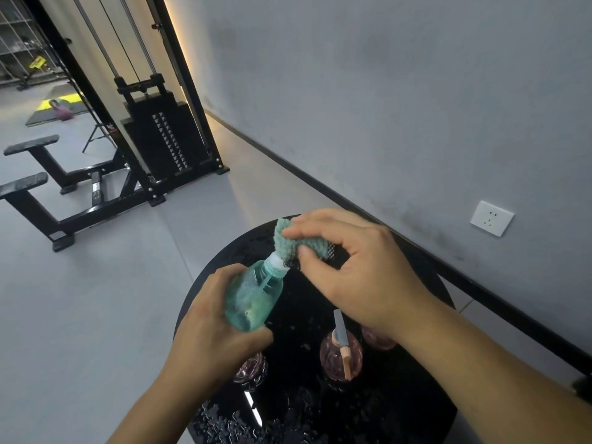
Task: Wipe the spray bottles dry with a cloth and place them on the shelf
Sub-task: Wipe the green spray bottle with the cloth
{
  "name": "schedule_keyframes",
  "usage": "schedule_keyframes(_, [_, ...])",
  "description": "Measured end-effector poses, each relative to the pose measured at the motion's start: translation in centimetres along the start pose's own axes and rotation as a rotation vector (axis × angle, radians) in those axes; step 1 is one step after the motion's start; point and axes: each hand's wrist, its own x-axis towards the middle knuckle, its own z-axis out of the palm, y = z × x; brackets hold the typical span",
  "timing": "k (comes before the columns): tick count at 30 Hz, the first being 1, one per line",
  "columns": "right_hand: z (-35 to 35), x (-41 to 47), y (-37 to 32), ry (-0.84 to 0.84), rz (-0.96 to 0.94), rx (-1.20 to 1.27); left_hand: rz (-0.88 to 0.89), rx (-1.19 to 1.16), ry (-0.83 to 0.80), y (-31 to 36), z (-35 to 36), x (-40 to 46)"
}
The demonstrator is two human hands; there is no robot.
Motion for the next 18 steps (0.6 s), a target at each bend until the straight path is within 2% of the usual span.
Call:
schedule_keyframes(6, [-0.9,0.7,1.4,0.153,0.112,-0.035,0.013,0.005,0.011,0.0,-0.3,-0.2])
schedule_keyframes(12, [0.1,-0.2,0.2,0.021,-0.025,-0.011,-0.010,0.007,-0.006,0.1,0.1,0.0])
schedule_keyframes(18, [-1.0,0.5,2.7,0.120,0.089,-0.071,-0.015,0.008,0.002,0.5,-0.1,-0.3])
